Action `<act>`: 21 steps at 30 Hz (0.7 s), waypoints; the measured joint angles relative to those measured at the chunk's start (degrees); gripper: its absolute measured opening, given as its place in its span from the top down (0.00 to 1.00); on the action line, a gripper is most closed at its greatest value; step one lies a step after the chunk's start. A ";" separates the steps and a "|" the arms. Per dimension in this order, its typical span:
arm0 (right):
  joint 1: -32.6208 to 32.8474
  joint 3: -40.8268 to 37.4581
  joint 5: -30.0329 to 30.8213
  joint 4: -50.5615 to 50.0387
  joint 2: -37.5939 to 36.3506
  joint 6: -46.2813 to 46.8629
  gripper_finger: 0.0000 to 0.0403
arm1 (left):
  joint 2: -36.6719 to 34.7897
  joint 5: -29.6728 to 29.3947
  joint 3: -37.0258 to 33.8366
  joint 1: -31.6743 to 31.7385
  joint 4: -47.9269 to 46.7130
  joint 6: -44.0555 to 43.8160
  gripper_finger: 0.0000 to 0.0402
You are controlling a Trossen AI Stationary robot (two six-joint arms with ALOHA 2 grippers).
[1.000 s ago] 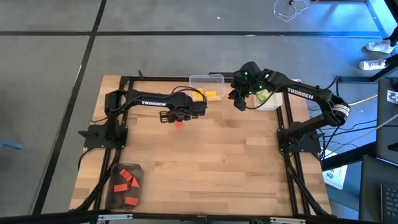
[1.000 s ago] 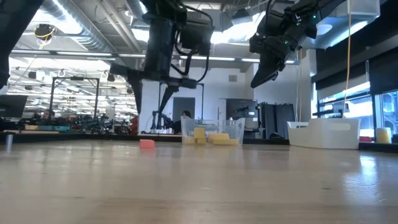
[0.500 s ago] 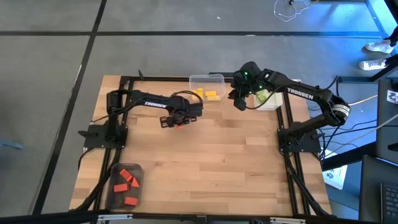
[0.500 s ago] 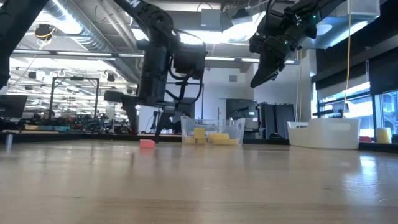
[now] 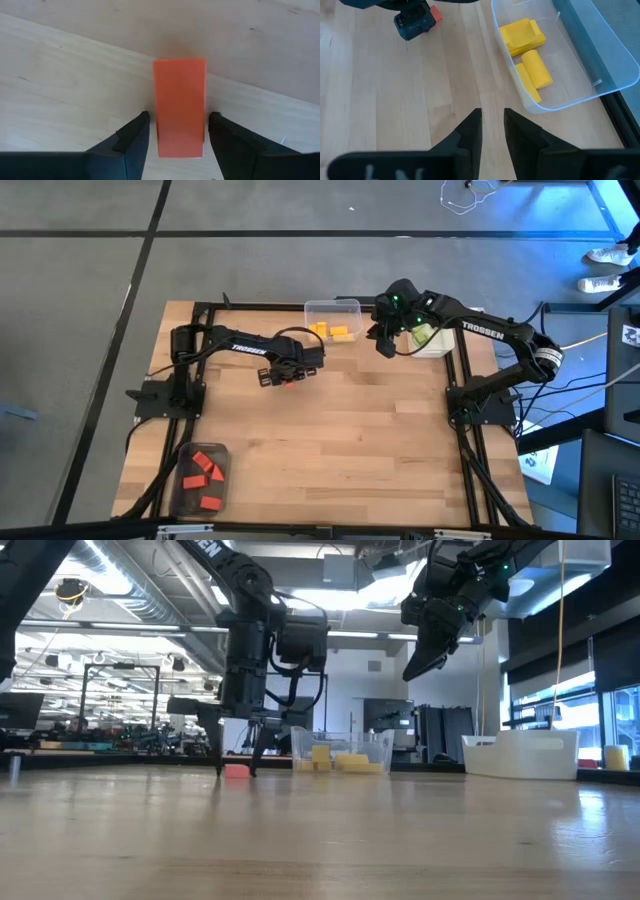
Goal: Sort & place blocks by color
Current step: Put the orange rectangular block into the black bin
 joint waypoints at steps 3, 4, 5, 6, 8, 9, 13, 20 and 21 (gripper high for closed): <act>-0.02 0.00 0.00 0.01 0.00 -0.02 0.80 | 0.01 -0.21 0.00 0.00 -0.29 0.12 0.56; 0.00 0.00 0.00 0.01 0.00 -0.01 0.80 | 0.02 -0.36 0.00 0.00 -0.39 0.60 0.58; 0.00 0.00 -0.02 0.01 0.00 0.00 0.80 | 0.04 -0.44 0.00 0.00 -0.43 1.56 0.59; 0.00 0.00 -0.02 0.01 0.00 -0.02 0.80 | 0.04 -0.54 0.00 0.02 -0.43 2.30 0.61; -0.01 0.00 -0.01 0.01 0.00 -0.02 0.80 | 0.07 -0.93 0.00 0.02 -0.47 4.50 0.65; -0.01 0.00 0.00 0.01 0.00 -0.02 0.80 | 0.07 -1.39 0.00 0.02 -0.51 5.68 0.66; -0.01 0.00 -0.01 0.01 0.00 0.00 0.80 | 0.09 -2.24 -0.02 0.00 -1.23 8.35 0.68; 0.00 0.00 -0.02 0.03 0.00 -0.01 0.80 | 0.09 -1.26 -0.02 0.51 -1.52 15.72 0.68; -0.02 0.00 -0.02 0.03 0.00 0.00 0.80 | 0.09 -1.16 -0.02 0.46 -1.56 16.31 0.68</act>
